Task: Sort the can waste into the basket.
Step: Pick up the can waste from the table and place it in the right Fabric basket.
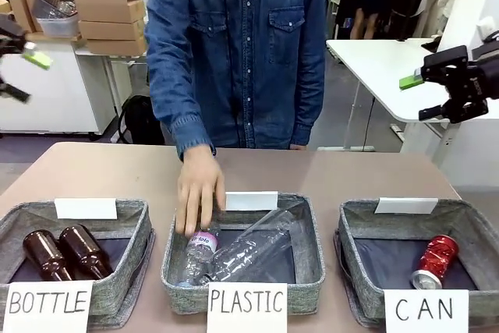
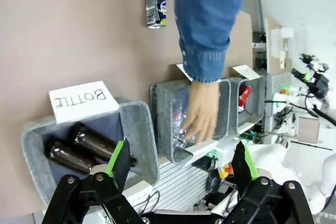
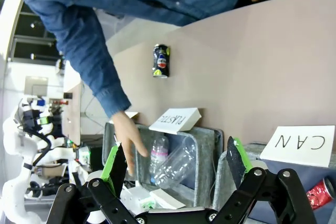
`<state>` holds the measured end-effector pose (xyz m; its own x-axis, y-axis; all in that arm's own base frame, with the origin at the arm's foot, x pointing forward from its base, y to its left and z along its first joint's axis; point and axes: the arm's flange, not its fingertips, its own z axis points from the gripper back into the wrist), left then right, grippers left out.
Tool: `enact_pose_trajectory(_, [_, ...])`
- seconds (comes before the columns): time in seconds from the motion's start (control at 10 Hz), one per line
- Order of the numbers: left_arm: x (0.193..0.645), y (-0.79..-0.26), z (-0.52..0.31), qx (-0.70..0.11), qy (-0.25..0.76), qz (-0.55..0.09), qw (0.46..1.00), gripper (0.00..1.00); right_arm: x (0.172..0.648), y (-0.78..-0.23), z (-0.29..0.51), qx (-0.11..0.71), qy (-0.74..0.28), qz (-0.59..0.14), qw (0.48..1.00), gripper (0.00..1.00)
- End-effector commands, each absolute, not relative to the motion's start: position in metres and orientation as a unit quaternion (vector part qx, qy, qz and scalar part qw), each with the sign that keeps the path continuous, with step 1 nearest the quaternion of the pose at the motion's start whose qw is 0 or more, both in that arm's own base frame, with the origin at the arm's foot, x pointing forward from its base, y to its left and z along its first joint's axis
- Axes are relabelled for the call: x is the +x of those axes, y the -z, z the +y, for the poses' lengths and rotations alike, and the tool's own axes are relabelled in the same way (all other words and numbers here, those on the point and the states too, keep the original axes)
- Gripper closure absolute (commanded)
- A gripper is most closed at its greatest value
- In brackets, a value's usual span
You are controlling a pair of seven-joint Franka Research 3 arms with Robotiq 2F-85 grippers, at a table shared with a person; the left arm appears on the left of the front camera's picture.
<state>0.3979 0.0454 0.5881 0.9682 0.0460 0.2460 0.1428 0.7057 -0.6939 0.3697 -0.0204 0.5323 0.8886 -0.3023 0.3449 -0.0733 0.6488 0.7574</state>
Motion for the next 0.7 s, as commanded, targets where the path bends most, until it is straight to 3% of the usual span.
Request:
enact_pose_trajectory(0.0, [0.406,-0.598,0.037,-0.357,0.031,-0.095,0.929,0.0,0.372,-0.533,-0.023,0.412,0.053,-0.228,0.881,0.0])
enact_pose_trajectory(0.1, [0.398,-0.588,0.045,-0.383,0.026,-0.123,0.915,0.0,0.372,-0.533,-0.023,0.412,0.053,-0.228,0.881,0.0])
enact_pose_trajectory(0.4, [0.398,-0.588,0.045,-0.383,0.026,-0.123,0.915,0.0,0.372,-0.533,-0.023,0.412,0.053,-0.228,0.881,0.0])
enact_pose_trajectory(0.6, [0.423,-0.582,0.007,-0.329,-0.032,-0.138,0.934,0.0,0.372,-0.533,-0.023,0.412,0.053,-0.228,0.881,0.0])
